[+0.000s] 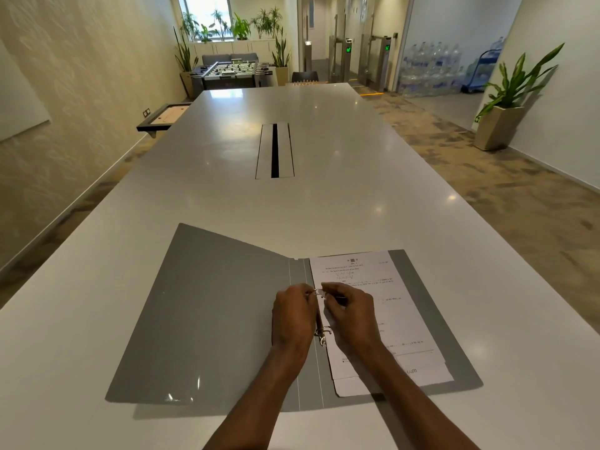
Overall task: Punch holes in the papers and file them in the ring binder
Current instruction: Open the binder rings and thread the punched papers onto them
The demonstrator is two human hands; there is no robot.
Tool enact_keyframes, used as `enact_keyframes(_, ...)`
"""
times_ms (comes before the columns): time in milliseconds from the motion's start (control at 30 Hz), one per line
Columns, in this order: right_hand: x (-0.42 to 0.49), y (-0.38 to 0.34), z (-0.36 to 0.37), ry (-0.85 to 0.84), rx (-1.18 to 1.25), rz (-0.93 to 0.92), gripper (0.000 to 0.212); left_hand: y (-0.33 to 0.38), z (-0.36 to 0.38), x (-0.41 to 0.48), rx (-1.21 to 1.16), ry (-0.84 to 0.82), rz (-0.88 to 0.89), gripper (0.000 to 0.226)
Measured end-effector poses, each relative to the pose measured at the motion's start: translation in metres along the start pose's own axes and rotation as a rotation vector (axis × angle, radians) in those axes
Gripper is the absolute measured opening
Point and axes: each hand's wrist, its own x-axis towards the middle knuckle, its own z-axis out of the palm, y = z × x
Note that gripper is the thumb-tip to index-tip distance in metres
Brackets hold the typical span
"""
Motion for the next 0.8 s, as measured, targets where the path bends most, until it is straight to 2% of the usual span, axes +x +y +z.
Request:
enact_keyframes(167,-0.014,-0.009,-0.027,0.106,-0.143,-0.054,0.029,0.008,-0.004,-0.001,0.003,0.039,0.067,0.018)
enact_keyframes(333,-0.064,-0.004,-0.060,0.210,-0.317,0.031,0.043,0.002,-0.001,0.005,-0.079,-0.108,0.061,0.020)
enact_keyframes(400,-0.082,0.001,-0.071,0.212,-0.356,0.091,0.049,0.004,-0.001,0.005,-0.102,-0.130,0.029,0.027)
enact_keyframes(467,-0.096,0.006,-0.077,0.194,-0.493,0.135,0.056,0.004,-0.001,0.007,-0.119,-0.130,0.012,0.035)
enact_keyframes(633,-0.114,0.019,-0.074,0.186,-0.837,0.208,0.078,0.005,0.001,0.007,-0.093,-0.120,0.012,0.028)
enact_keyframes(800,-0.118,0.027,-0.074,0.141,-0.976,0.278,0.091,0.003,0.003,-0.004,-0.079,-0.074,0.016,0.035)
